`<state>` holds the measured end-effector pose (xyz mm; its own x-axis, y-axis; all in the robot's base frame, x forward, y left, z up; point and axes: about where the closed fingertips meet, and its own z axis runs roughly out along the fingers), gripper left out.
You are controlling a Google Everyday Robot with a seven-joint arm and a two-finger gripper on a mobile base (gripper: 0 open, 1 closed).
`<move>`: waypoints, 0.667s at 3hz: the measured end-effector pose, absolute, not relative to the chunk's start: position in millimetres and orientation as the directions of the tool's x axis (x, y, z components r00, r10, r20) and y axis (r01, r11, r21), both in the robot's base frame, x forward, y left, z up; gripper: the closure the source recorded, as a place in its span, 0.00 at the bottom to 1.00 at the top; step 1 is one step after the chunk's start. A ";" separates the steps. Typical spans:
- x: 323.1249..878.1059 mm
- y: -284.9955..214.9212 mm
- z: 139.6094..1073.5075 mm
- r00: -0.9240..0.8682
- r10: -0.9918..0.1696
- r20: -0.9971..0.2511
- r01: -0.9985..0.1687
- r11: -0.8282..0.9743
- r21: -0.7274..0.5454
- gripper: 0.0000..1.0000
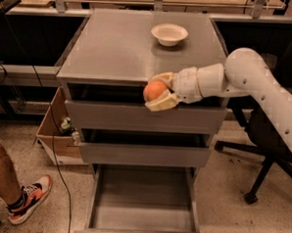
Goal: Place orange into bottom drawer
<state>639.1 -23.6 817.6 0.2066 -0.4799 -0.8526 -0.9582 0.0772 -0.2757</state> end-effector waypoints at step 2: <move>595.5 -7.0 690.4 0.076 -0.627 -0.775 -0.997 -0.045 -0.061 1.00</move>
Offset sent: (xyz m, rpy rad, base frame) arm -0.0368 0.0105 -0.1094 -0.1807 0.1870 0.0676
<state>595.5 -7.0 690.4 0.0756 -0.6270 -0.7754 -0.9971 -0.0453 -0.0606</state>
